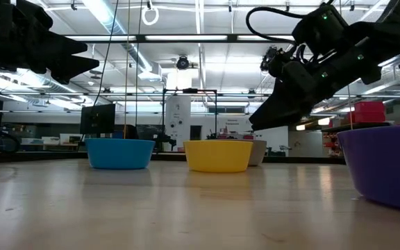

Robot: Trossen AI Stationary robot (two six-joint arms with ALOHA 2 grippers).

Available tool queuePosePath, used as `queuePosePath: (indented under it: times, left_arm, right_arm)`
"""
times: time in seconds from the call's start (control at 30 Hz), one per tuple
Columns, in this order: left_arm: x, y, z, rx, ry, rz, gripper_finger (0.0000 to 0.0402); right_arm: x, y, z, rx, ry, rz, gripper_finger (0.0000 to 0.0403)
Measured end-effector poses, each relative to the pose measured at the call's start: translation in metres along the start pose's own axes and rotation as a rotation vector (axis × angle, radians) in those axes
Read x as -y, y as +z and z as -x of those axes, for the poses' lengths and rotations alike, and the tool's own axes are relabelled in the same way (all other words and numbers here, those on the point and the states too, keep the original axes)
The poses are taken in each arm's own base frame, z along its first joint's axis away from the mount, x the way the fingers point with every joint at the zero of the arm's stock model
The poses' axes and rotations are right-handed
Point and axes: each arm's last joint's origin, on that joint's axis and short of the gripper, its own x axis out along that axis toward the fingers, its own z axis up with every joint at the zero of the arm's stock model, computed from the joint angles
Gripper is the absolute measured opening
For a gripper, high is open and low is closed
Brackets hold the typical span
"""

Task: Nest bowls inside each other
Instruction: Stack the dark blue bowl on the gray bowl

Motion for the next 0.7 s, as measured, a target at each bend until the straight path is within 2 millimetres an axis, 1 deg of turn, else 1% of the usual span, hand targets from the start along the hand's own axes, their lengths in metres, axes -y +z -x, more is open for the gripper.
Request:
queuePosePath:
  times: [0.1, 0.2, 0.43, 0.53, 0.7]
  left_arm:
    - [0.0, 0.0, 0.0, 0.0, 0.0, 0.0, 0.0306]
    - [0.0, 0.0, 0.0, 0.0, 0.0, 0.0, 0.0306]
    - [0.0, 0.0, 0.0, 0.0, 0.0, 0.0, 0.0306]
    - [0.0, 0.0, 0.0, -0.001, 0.0, 0.0, 0.0306]
    - [0.0, 0.0, 0.0, -0.001, 0.0, 0.003, 0.0306]
  right_arm:
    - [0.0, -0.002, 0.0, -0.005, 0.004, -0.003, 0.0259]
    - [-0.007, -0.003, 0.001, -0.018, 0.091, -0.005, 0.0258]
    - [-0.048, -0.005, 0.011, 0.016, 0.349, 0.008, 0.0252]
    - [-0.062, -0.012, 0.016, -0.03, 0.4, -0.012, 0.0256]
    - [-0.08, -0.026, 0.024, -0.132, 0.444, -0.07, 0.0259]
